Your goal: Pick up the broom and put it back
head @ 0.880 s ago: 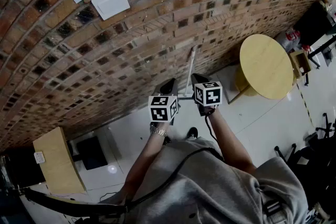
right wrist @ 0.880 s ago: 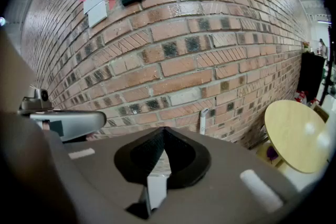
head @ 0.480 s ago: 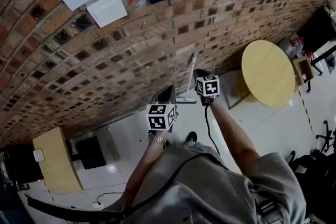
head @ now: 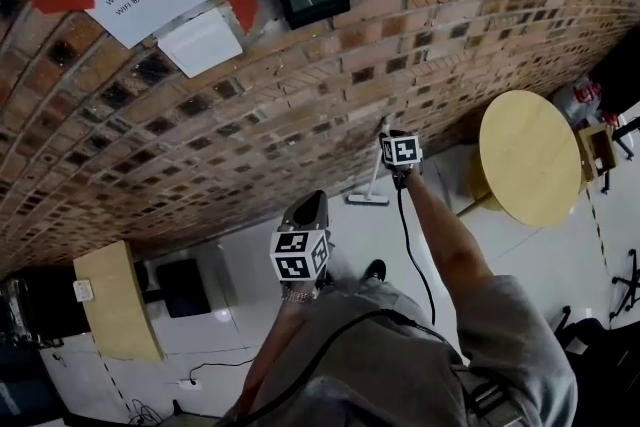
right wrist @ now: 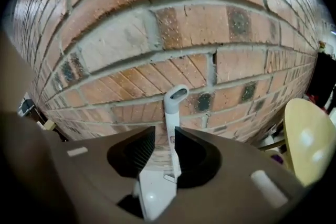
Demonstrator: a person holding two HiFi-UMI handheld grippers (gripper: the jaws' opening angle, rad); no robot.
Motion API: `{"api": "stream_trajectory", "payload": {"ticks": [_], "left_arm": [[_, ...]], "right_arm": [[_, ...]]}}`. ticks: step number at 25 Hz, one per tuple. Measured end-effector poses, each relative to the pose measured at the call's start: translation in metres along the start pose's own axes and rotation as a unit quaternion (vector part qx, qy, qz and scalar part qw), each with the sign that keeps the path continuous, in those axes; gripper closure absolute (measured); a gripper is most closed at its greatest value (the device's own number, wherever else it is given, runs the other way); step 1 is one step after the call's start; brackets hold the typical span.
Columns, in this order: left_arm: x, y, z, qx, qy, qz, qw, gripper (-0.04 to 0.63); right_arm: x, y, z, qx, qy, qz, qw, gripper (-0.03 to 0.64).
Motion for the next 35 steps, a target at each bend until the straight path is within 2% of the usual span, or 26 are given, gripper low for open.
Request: {"api": "stream_trajectory", "payload": {"ticks": [8,13,16,24,29,35], "left_arm": [[-0.015,0.007,0.012,-0.012,0.011,-0.026,0.9995,0.591],[-0.030,0.013,0.016,-0.013,0.023,-0.049,0.9984,0.591],[-0.035,0.013,0.017,-0.013,0.024,-0.053,0.9982,0.591],[-0.020,0.012,0.016,-0.014,0.010,-0.025,0.9995,0.591],[-0.013,0.016,0.020,-0.016,0.002,-0.005,0.9999,0.591],[-0.005,0.020,0.013,-0.002,-0.010,0.022,0.9997,0.591]], "right_arm": [[0.014,-0.047,0.004,-0.060,0.064,0.006,0.996,0.498],[0.017,-0.054,0.001,-0.054,0.080,0.014,0.995,0.515],[0.015,-0.052,0.002,-0.045,0.077,0.003,0.996,0.517],[-0.005,-0.023,0.024,-0.039,0.078,-0.014,0.996,0.518],[-0.036,0.013,0.053,-0.037,0.093,-0.022,0.995,0.518],[-0.071,0.071,0.063,-0.003,0.116,-0.020,0.993,0.518]]}}
Point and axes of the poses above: the fingertips, and each gripper's own axes: y backward along the fingers, x to its right, z out of its underside, the point moved 6 cm from there along y, backward along the fingers, and after that the axes turned 6 degrees about x, right-handed, at the moved point
